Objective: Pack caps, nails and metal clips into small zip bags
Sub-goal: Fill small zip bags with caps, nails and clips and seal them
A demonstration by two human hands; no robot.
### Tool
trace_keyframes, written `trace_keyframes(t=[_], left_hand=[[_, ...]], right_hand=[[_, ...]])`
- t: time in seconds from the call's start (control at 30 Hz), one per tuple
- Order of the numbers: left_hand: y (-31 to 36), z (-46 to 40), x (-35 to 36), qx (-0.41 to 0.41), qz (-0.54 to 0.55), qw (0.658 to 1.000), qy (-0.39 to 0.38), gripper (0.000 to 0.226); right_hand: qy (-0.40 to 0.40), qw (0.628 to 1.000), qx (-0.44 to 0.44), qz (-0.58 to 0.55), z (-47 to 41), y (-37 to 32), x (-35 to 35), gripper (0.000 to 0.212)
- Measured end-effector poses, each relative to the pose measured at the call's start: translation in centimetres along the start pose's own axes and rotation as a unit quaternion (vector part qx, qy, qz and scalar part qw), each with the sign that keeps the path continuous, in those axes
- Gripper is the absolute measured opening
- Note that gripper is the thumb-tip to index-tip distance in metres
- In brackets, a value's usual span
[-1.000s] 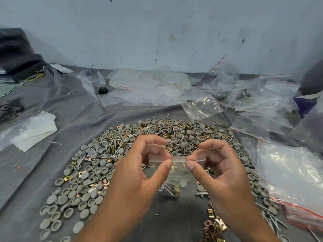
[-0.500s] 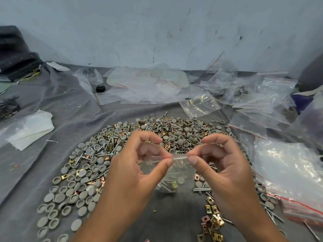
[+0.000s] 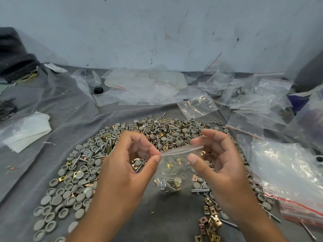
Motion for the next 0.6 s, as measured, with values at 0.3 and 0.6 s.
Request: trace_keyframes(t=[0.3, 0.6], left_hand=[[0.3, 0.1, 0.5, 0.000, 0.002, 1.000, -0.022, 0.036], [0.7, 0.2, 0.6, 0.014, -0.010, 0.999, -0.030, 0.030]], right_hand=[[-0.006, 0.999, -0.036, 0.034, 0.3, -0.4, 1.0, 0.045], [-0.013, 0.998, -0.040, 0.049, 0.4, -0.5, 1.4, 0.050]])
Point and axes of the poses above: each hand's wrist, its own z-axis away from the middle knuckle, its own x-axis out of the palm, y = z × x, the point moved 1 cm from there along -z, towards the middle knuckle, and after that the axes turned 3 degrees about x, right-handed, at the moved point
